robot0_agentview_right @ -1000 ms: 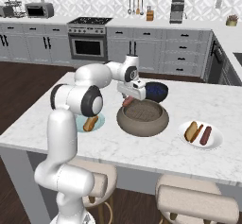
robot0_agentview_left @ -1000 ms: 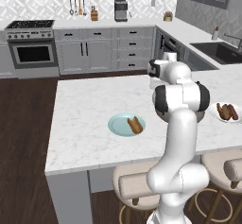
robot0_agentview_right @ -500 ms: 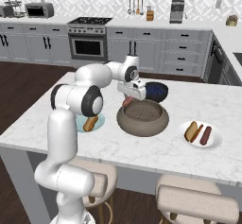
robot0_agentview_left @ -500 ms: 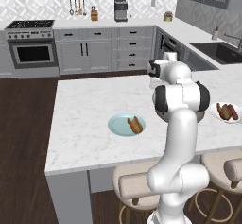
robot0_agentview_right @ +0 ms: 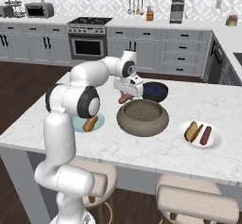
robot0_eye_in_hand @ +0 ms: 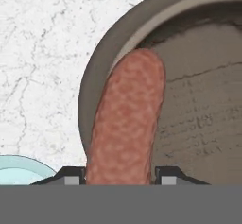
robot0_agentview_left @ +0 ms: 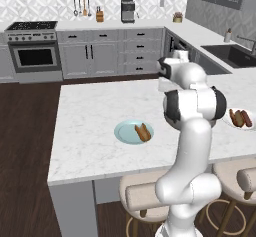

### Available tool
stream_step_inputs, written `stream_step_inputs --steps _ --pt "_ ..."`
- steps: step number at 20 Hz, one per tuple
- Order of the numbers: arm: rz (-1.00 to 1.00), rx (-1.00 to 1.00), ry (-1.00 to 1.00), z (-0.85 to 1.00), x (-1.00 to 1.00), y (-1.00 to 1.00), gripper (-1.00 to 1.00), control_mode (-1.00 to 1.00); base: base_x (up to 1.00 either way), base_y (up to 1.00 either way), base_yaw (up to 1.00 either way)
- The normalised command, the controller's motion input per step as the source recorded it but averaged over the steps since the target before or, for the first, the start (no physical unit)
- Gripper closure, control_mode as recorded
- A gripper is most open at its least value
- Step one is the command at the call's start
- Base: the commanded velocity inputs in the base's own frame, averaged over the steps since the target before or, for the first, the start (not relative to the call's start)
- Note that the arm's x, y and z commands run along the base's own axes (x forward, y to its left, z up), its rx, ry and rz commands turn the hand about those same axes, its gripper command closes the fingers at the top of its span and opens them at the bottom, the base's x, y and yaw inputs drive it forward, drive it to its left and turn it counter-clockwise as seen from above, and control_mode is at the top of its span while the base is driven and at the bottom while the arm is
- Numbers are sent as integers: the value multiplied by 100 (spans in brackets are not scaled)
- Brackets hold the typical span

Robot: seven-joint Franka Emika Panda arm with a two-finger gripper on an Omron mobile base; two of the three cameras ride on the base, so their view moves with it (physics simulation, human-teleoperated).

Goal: Place one bun and one sausage from the bowl on each plate.

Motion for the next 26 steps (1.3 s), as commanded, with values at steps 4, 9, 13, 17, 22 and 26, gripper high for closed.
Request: stream_step_inputs --steps 4,9,13,17,22,26 --pt "15 -4 11 5 -31 99 100 -100 0 0 0" --pt "29 -3 22 0 -21 100 100 -100 0 0 0" --pt "26 0 23 -3 -13 100 100 -100 0 0 0" --pt "6 0 2 -46 1 99 100 -100 0 0 0" --pt "0 0 4 -48 0 75 100 -100 0 0 0" --pt "0 0 4 -58 0 45 100 -100 0 0 0"
